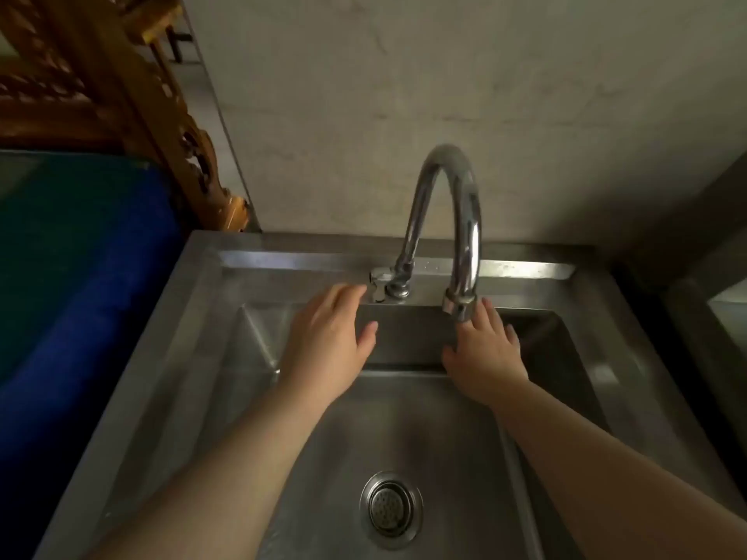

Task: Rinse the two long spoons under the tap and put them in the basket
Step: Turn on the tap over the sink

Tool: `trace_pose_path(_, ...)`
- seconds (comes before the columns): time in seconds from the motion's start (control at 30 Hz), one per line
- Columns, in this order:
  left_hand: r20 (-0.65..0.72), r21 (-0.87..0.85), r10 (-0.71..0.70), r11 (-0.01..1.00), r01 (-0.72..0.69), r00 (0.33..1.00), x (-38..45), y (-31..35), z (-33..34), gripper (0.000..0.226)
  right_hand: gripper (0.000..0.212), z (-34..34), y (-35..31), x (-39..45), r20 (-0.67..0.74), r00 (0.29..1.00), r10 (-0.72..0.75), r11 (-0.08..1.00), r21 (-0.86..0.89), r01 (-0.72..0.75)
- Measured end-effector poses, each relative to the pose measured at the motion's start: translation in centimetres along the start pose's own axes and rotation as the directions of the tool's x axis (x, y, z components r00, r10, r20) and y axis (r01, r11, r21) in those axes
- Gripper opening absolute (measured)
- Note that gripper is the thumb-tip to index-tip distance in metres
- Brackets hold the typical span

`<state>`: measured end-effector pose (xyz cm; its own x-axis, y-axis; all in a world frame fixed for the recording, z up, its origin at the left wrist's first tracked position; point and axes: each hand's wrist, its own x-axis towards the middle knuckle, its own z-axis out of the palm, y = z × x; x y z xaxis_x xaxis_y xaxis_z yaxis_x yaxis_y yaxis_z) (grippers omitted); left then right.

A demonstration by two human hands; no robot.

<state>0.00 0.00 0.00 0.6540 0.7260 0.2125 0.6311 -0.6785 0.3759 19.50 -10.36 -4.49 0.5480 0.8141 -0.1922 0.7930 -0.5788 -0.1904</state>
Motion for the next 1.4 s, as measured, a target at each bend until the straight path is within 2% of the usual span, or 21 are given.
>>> trace_pose_path(0.07,-0.006,-0.043,0.004,0.999,-0.004,1.0,1.0,-0.8,1.1,0.054,0.079,0.9,0.1,1.3,-0.004,1.0,0.03,0.999,-0.039,-0.03)
trace_pose_path(0.13,0.002,-0.059,0.021,0.998,-0.021,1.0,2.2,-1.2,1.7,0.058,0.089,1.5,0.4,2.0,-0.001,0.998,0.065,0.997,-0.049,-0.065)
trace_pose_path(0.23,0.024,-0.109,0.043,0.993,-0.04,0.999,3.3,-1.3,3.2,0.061,0.102,2.8,1.0,2.0,-0.015,0.999,0.043,0.996,-0.073,-0.044)
trace_pose_path(0.33,0.003,-0.108,0.077,0.991,-0.076,0.997,4.4,-0.9,3.8,0.056,0.105,3.0,1.3,2.1,-0.021,0.999,0.032,0.998,-0.056,-0.034)
trace_pose_path(0.6,-0.048,-0.073,0.167,0.983,-0.17,0.985,5.5,-1.6,3.9,0.041,0.101,2.6,1.9,2.0,-0.002,1.0,-0.016,1.0,-0.018,0.016)
trace_pose_path(1.03,-0.102,-0.134,0.115,0.983,-0.128,0.988,6.5,-1.1,3.7,0.027,0.09,3.0,1.6,2.1,-0.024,1.0,0.006,0.999,-0.036,-0.007)
trace_pose_path(1.17,-0.114,-0.162,0.075,0.982,-0.093,0.991,6.8,-1.1,3.7,0.026,0.072,3.3,1.7,2.3,-0.023,1.0,-0.018,0.996,-0.085,0.016)
trace_pose_path(1.27,-0.119,-0.177,0.064,0.98,-0.085,0.991,6.9,-1.0,3.9,0.025,0.076,3.4,1.9,2.5,0.011,0.999,-0.05,0.989,-0.137,0.051)
trace_pose_path(1.4,-0.134,-0.196,0.055,0.977,-0.081,0.99,6.9,-1.0,3.9,0.025,0.07,3.6,2.2,2.8,0.066,0.992,-0.11,0.966,-0.228,0.123)
